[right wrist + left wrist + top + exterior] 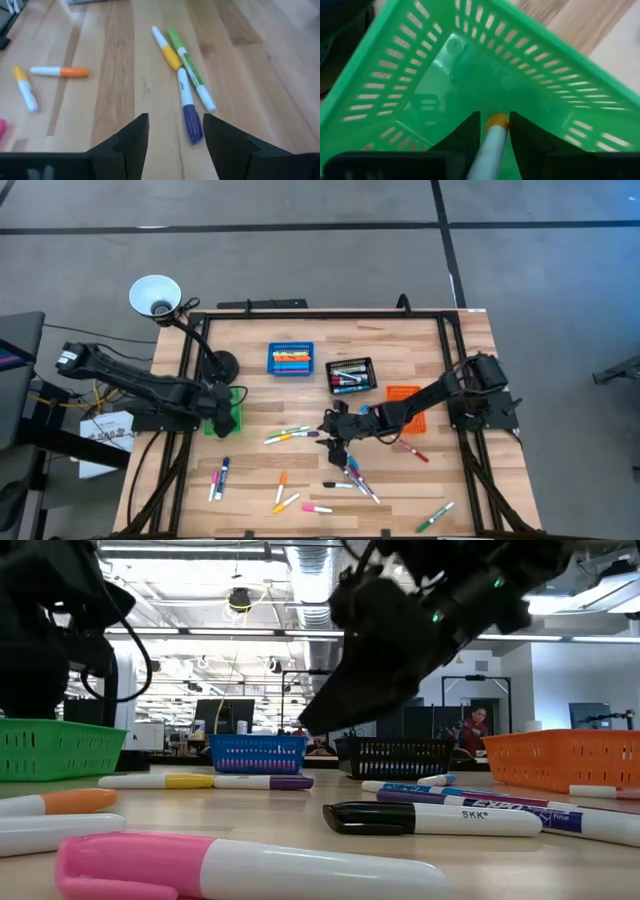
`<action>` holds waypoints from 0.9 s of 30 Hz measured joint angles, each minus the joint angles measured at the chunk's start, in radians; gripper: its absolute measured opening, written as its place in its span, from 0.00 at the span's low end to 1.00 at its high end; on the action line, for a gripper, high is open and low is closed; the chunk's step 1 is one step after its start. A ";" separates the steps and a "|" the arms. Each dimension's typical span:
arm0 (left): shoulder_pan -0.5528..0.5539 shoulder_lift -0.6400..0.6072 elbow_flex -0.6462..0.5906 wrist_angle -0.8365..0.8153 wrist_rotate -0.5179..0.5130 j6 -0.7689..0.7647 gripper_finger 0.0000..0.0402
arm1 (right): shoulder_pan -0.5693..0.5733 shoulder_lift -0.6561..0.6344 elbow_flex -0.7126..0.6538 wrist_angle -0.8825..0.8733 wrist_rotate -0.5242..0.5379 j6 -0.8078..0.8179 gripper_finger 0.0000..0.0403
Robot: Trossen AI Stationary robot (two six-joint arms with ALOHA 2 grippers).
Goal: Pick & Place Markers
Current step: Put the right orange highlighter pen into the green basket, then put the violet highlighter pen into the green basket
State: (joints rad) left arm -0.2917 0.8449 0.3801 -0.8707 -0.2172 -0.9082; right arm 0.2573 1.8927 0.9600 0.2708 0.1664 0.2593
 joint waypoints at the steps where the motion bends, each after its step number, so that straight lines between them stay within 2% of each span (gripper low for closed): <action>1: 0.000 0.020 0.000 0.008 -0.008 0.003 0.27 | -0.006 0.015 0.002 0.015 -0.009 -0.005 0.45; 7: 0.001 0.106 0.000 0.011 -0.047 0.010 0.40 | -0.037 0.047 0.036 0.020 -0.064 -0.035 0.50; 12: 0.001 0.111 0.010 0.014 -0.047 0.010 0.46 | -0.037 0.046 0.034 0.020 -0.051 -0.149 0.52; 19: 0.001 0.068 0.103 0.026 -0.050 0.013 0.44 | -0.045 0.128 0.049 0.028 -0.066 -0.199 0.47; 27: 0.000 0.038 0.143 0.126 -0.153 0.013 0.38 | -0.069 0.195 0.081 0.037 -0.076 -0.181 0.37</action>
State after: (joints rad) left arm -0.2920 0.8829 0.5228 -0.7450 -0.3698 -0.8948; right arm 0.1886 2.0877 1.0407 0.3081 0.0902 0.0780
